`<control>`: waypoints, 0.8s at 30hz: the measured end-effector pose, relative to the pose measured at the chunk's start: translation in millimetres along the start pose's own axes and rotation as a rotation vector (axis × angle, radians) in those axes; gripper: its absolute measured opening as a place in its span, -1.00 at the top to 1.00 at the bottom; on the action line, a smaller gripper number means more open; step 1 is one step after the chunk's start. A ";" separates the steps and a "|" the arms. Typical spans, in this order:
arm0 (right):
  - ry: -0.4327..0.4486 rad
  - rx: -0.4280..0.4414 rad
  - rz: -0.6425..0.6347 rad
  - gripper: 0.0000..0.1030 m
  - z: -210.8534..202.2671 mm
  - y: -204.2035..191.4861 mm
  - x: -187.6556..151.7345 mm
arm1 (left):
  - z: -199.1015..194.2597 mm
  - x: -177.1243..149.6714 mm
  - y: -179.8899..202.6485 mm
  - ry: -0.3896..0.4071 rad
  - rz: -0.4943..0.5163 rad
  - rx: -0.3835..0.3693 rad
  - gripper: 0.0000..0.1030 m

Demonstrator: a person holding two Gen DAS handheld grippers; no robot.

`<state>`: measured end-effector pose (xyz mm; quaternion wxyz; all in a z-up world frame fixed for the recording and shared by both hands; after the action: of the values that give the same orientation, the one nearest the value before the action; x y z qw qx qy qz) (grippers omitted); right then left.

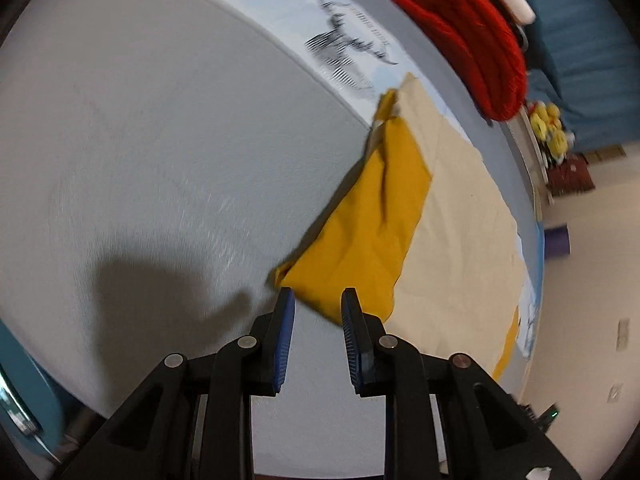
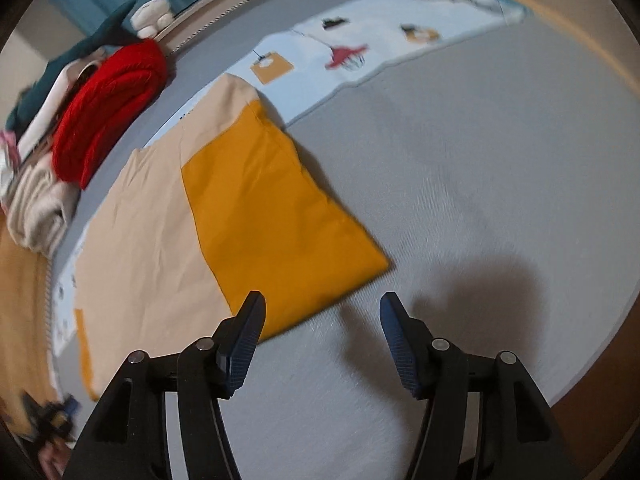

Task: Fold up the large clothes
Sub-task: 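Grasp the orange corner of the folded jacket with the left gripper and lift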

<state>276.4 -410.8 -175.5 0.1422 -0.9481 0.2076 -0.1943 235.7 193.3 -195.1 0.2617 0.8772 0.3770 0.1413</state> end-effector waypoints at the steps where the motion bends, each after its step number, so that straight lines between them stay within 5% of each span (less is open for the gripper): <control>1: -0.005 0.017 0.023 -0.17 4.0 0.3 -1.2 | 2.5 -2.1 0.1 -0.006 -0.010 -0.014 0.59; 9: -0.060 0.101 0.128 -0.17 33.8 -6.5 -5.6 | 34.7 -20.0 6.6 -0.083 -0.065 -0.049 0.15; 14: -0.115 0.069 0.260 -0.17 59.0 11.2 -17.6 | 50.8 -20.2 1.6 -0.106 -0.155 -0.068 0.10; 19: -0.070 0.039 0.273 -0.17 63.2 9.8 -6.0 | 66.5 -15.1 -0.7 -0.102 -0.235 -0.095 0.10; 21: -0.057 0.019 0.276 -0.12 64.7 9.8 -3.8 | 71.0 -13.7 -0.1 -0.082 -0.270 -0.121 0.08; 24: -0.041 -0.044 0.248 0.32 66.4 10.5 0.2 | 73.8 -11.8 2.3 -0.034 -0.291 -0.154 0.06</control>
<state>301.5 -407.5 -237.9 0.1487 -0.9219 0.3243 -0.1510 261.9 157.2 -255.2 0.3522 0.7929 0.4837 0.1155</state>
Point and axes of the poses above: each gripper's, at about its wrist camera, not at the fingertips, and z roughly the way its jaws point, y to its right, x to its top, the point moved 10 cm from there along z, roughly the way its jaws point, and after that the axes turned 7 degrees about -z, right-handed, at the moved point
